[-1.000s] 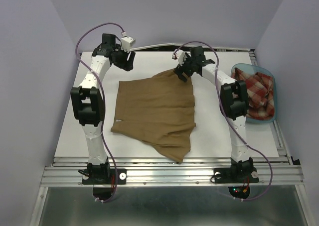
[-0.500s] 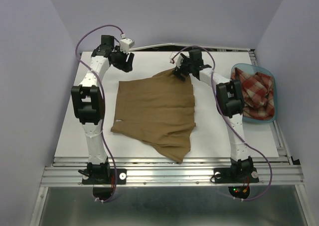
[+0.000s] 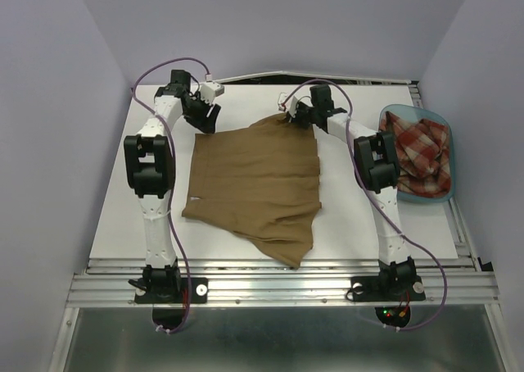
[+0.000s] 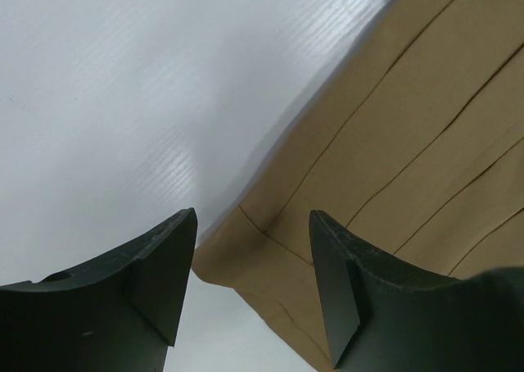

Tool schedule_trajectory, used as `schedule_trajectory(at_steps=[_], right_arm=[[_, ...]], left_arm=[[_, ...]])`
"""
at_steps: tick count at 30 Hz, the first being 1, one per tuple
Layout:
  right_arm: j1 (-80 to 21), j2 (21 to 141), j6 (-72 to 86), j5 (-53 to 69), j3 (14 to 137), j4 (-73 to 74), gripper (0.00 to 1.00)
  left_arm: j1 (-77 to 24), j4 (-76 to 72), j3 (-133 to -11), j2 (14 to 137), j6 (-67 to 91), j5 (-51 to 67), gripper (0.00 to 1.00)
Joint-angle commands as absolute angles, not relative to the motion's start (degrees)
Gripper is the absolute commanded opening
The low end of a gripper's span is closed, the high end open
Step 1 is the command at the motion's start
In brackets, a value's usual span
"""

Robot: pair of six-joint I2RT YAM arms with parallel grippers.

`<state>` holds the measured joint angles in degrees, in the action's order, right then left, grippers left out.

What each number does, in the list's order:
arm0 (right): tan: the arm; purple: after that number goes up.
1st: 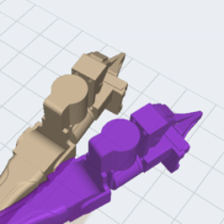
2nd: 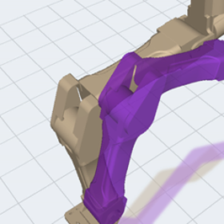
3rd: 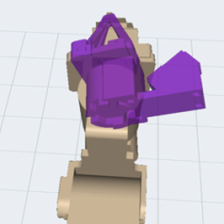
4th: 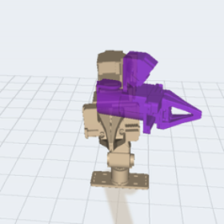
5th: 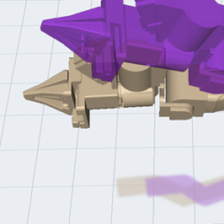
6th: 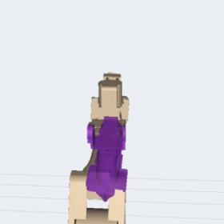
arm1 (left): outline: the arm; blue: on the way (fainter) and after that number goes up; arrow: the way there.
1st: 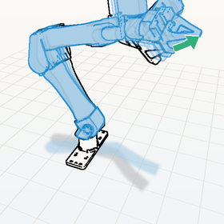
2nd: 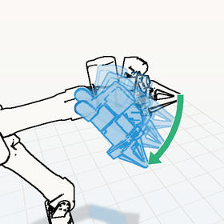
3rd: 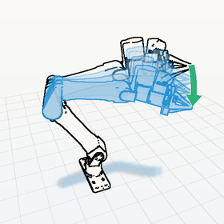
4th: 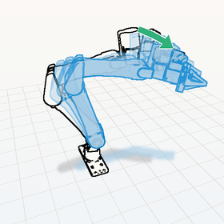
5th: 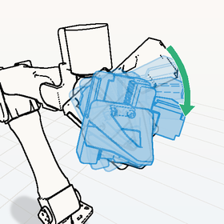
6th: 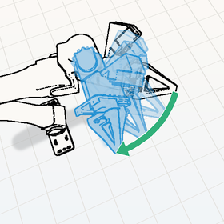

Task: Fold and stack the skirts
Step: Flatten the skirt out

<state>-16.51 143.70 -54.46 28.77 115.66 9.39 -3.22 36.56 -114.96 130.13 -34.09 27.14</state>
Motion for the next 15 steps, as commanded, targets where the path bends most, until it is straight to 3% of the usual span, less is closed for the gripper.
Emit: schedule_trajectory(at_steps=[1,15], right_arm=[[-16.17,141.69,-52.74,29.00,113.99,13.01,0.01],[-16.17,142.03,-49.40,22.94,121.55,11.87,0.01]], left_arm=[[-3.08,38.95,-114.27,127.71,-40.95,27.34,0.68],[-3.08,44.56,-121.47,134.83,-47.02,29.78,0.56]])
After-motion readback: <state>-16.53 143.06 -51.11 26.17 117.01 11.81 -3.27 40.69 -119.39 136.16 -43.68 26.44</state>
